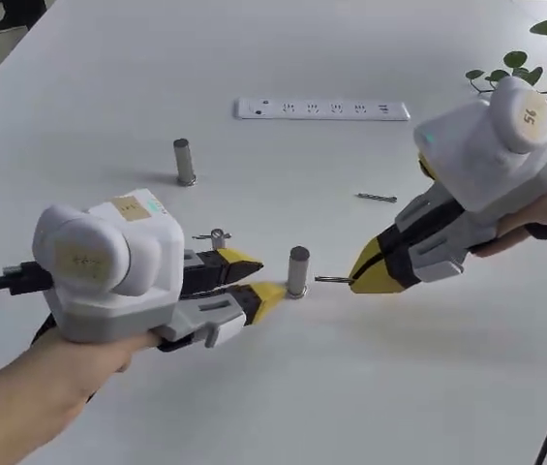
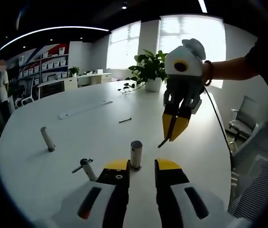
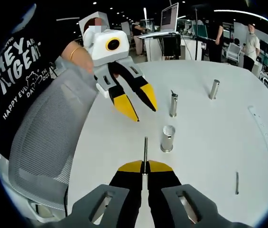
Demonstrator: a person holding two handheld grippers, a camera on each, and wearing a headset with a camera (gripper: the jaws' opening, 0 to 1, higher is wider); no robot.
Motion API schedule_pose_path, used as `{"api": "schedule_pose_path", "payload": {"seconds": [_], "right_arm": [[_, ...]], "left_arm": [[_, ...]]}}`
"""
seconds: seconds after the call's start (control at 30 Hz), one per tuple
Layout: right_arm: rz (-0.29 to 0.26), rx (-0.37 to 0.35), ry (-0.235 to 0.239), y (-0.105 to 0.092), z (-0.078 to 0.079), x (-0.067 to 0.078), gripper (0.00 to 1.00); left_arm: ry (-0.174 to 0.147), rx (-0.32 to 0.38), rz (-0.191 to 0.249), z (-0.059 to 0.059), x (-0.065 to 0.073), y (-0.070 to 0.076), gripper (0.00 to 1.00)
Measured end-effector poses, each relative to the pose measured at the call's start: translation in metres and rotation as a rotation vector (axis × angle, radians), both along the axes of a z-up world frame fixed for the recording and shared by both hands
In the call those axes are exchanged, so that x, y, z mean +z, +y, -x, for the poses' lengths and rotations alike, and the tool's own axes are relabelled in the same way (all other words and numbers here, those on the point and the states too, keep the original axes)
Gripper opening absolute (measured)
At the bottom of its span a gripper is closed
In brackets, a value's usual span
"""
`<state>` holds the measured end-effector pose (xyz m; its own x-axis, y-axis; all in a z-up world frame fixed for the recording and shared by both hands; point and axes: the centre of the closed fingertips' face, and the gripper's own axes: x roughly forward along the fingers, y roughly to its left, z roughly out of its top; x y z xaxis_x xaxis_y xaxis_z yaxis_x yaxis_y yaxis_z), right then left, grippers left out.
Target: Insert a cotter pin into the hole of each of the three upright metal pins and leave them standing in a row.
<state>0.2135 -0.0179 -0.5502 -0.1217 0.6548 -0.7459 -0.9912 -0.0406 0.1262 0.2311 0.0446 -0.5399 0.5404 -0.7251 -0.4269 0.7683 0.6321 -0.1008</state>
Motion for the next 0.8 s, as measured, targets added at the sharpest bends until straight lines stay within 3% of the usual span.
{"api": "schedule_pose_path", "payload": {"seconds": [0.17,0.33,0.43,0.8], "right_arm": [[0.037,0.014,-0.014,-0.003,-0.006,-0.007,0.0],[0.034,-0.009,-0.021,-0.004,-0.017,-0.01,0.0],[0.046,-0.011,-0.034,-0.006,-0.023,-0.014,0.0],[0.041,-0.011,-0.052,-0.002,-0.03,-0.016,0.0]], "left_arm": [[-0.008,0.022,-0.035,-0.007,-0.01,-0.004,0.19],[0.002,0.03,-0.036,-0.011,-0.019,-0.012,0.19],[-0.01,0.052,-0.051,-0.016,-0.022,-0.012,0.19],[0.016,0.092,-0.046,-0.027,-0.033,-0.02,0.18]]}}
